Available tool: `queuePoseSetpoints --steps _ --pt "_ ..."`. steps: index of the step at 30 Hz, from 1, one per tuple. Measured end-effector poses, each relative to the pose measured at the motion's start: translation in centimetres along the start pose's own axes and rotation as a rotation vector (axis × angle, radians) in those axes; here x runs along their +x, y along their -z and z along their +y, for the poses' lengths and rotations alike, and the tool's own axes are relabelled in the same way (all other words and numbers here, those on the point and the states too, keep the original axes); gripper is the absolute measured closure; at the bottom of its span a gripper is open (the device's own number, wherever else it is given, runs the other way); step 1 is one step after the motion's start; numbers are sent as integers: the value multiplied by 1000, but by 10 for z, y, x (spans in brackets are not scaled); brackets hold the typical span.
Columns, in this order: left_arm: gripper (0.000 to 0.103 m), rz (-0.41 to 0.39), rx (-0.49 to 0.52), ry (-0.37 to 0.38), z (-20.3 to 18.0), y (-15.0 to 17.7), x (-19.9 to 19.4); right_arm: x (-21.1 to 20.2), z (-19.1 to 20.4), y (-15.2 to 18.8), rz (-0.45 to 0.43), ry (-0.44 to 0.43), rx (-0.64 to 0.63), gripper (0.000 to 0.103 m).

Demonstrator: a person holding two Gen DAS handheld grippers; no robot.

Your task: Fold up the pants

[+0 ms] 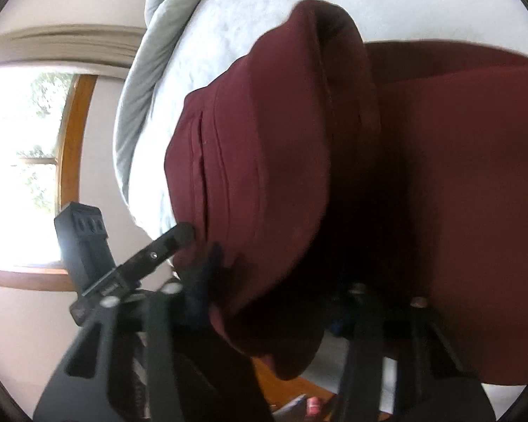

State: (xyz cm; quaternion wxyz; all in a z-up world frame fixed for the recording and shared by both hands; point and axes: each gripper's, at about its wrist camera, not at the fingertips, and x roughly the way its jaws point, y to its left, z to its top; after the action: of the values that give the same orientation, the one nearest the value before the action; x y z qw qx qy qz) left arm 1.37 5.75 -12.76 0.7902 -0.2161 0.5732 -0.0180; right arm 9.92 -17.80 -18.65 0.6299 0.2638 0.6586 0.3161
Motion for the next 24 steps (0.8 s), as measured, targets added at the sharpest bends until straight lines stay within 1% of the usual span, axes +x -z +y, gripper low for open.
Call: queuePoseSetpoints --steps 1,3,4,7,10,13,16,21,24 --pt "4 -1 0 -3 2 -1 -2 -2 0 1 -3 -17 -3 76" --pt "4 -7 -12 -1 5 -3 -6 -11 0 2 -23 -61 -3 82" --pt "4 -10 -17 4 8 -5 -9 -21 1 3 -42 -83 -6 83" --pt "4 -21 -42 30 10 -10 -17 -49 7 7 -88 -94 -40 83" --pt "4 -25 -32 41 6 -14 -21 -82 8 12 -129 -93 -55 83" --pt "4 -23 -7 46 -4 -15 -20 -119 2 19 -167 -60 -74 83" --pt "4 -11 28 53 -20 -15 -16 -146 -3 24 -180 -11 -93 83" --pt "4 1 77 60 -51 -9 -8 -172 -15 26 -213 37 -93 83" --pt "4 9 102 64 -64 -5 -5 -185 -29 31 -239 83 -86 83"
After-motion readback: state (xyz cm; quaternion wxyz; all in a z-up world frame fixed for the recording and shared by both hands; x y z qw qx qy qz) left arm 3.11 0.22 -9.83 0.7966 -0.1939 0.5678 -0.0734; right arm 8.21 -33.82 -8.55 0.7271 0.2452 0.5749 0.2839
